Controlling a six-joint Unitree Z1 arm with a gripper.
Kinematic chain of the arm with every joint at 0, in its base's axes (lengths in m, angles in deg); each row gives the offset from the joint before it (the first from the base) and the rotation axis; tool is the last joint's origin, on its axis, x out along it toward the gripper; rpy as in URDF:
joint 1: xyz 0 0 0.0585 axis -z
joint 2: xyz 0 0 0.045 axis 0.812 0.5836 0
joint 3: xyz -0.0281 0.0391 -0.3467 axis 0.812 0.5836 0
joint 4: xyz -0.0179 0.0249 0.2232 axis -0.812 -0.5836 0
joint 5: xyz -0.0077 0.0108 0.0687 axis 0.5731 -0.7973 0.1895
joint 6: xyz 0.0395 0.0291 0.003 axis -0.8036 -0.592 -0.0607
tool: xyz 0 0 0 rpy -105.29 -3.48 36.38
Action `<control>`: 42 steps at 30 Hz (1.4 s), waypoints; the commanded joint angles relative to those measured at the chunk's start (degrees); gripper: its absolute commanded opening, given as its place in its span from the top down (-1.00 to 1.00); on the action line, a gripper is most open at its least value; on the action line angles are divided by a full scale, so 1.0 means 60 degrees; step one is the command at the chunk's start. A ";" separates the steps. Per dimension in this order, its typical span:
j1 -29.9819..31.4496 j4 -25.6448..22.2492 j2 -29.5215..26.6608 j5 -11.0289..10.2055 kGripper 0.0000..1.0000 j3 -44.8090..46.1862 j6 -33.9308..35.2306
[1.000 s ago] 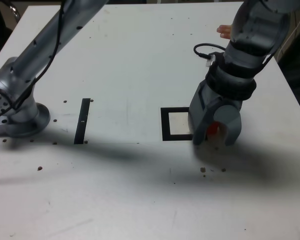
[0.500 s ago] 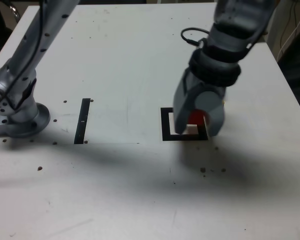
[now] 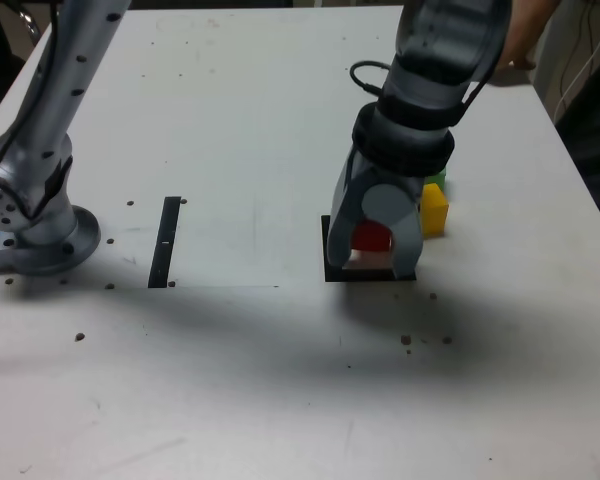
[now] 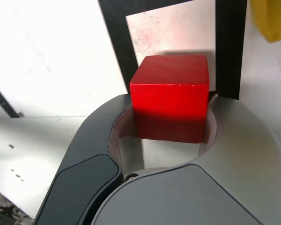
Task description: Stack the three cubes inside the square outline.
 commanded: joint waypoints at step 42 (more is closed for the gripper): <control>-0.0433 0.0178 -0.1077 -0.0743 -0.99 0.0948 -0.0042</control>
